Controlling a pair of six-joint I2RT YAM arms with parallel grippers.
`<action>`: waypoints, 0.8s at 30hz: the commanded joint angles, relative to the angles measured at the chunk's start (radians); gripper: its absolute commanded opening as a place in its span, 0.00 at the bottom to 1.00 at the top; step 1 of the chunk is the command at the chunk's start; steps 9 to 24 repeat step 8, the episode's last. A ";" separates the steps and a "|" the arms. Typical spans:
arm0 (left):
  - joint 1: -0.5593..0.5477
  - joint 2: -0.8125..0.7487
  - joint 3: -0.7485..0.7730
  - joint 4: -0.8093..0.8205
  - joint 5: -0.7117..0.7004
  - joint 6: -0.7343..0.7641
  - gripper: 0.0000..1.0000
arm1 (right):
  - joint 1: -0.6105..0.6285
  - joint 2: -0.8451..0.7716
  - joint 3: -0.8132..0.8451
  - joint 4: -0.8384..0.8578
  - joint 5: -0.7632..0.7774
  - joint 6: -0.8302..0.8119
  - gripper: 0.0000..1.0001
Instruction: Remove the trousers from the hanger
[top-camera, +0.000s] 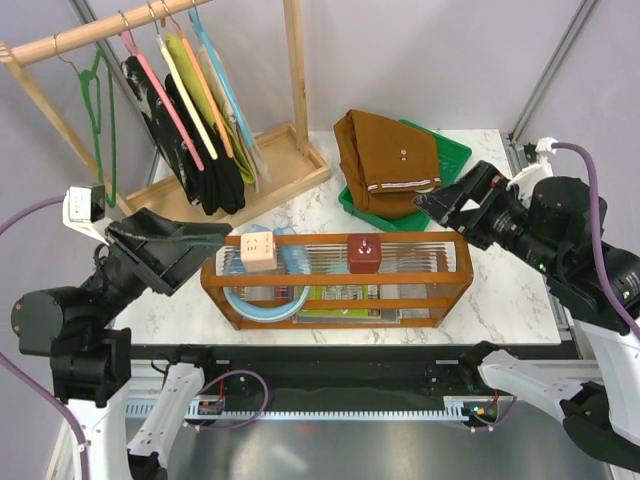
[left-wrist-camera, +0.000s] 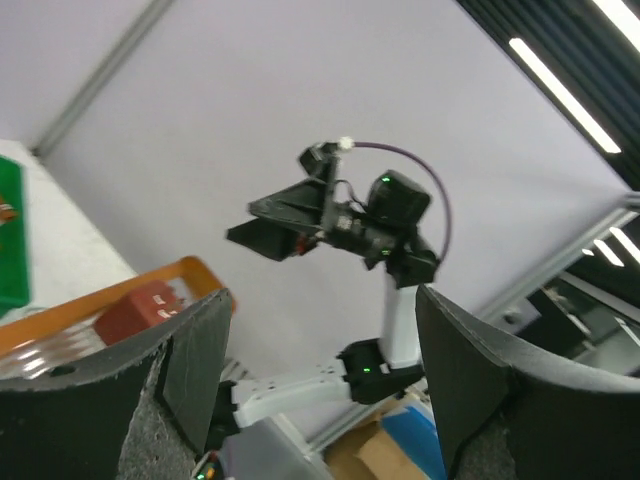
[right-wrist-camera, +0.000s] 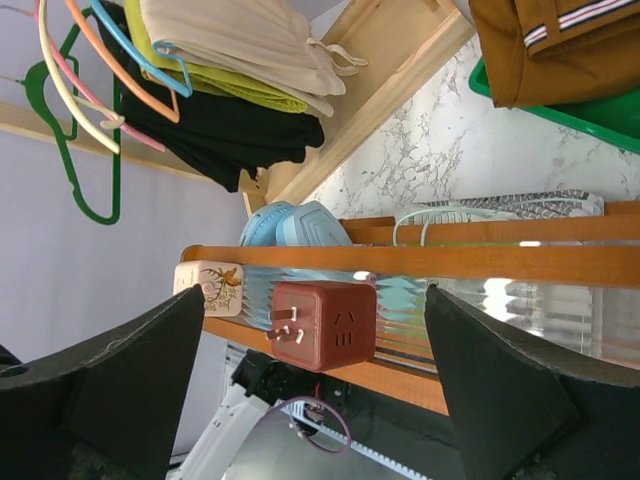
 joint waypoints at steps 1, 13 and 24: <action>0.000 -0.057 -0.098 0.383 0.132 -0.273 0.80 | 0.000 -0.058 -0.044 0.002 0.068 0.084 0.98; -0.001 -0.135 -0.271 0.772 0.091 -0.613 0.80 | 0.000 -0.164 -0.153 0.023 0.032 0.158 0.98; -0.001 -0.135 -0.271 0.772 0.091 -0.613 0.80 | 0.000 -0.164 -0.153 0.023 0.032 0.158 0.98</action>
